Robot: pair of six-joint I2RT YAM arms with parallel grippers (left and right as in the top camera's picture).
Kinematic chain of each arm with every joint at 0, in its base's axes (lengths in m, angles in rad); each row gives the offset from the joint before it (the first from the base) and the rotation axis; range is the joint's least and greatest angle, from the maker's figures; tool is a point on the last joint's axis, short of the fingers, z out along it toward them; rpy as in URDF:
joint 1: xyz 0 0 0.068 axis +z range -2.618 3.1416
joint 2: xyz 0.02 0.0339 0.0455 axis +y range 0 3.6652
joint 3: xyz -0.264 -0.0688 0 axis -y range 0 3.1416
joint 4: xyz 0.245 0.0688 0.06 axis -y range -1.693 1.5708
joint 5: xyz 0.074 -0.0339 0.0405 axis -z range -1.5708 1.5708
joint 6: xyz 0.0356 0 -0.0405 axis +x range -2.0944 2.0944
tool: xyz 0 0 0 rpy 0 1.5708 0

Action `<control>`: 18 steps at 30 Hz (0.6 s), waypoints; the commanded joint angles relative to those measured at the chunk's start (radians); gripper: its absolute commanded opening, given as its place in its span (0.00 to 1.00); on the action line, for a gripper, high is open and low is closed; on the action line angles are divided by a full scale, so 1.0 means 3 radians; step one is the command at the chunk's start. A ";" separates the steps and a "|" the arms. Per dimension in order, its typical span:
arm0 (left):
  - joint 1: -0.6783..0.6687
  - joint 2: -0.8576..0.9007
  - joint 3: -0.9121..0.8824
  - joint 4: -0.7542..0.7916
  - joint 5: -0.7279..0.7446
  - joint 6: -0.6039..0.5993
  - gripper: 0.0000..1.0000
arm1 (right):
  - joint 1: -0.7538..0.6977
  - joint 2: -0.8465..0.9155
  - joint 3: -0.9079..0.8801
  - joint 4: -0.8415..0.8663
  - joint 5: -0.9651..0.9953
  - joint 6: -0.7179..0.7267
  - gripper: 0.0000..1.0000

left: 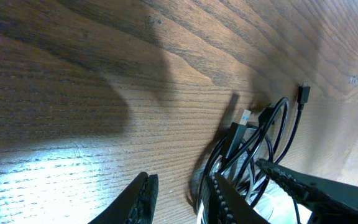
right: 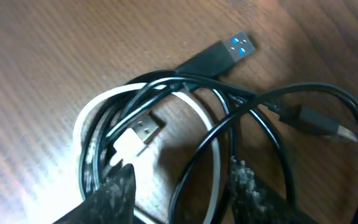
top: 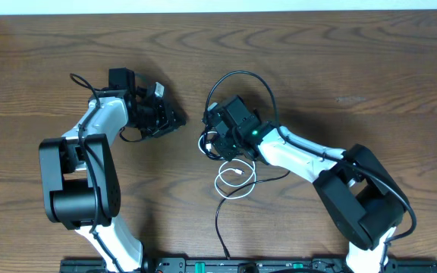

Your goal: Untangle cables

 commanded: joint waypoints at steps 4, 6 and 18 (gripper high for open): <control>-0.0008 -0.0075 0.0029 -0.0014 0.0055 0.0034 0.31 | 0.0003 -0.0425 0.0076 -0.0055 -0.0284 -0.0038 0.45; -0.0008 -0.0075 0.0029 -0.0014 0.0055 0.0034 0.31 | 0.0013 -0.0450 0.0076 -0.0135 -0.0373 -0.0017 0.45; -0.0008 -0.0075 0.0029 -0.0029 0.0053 0.0033 0.36 | 0.0263 -0.0100 0.0004 -0.0354 -0.0422 -0.0018 0.33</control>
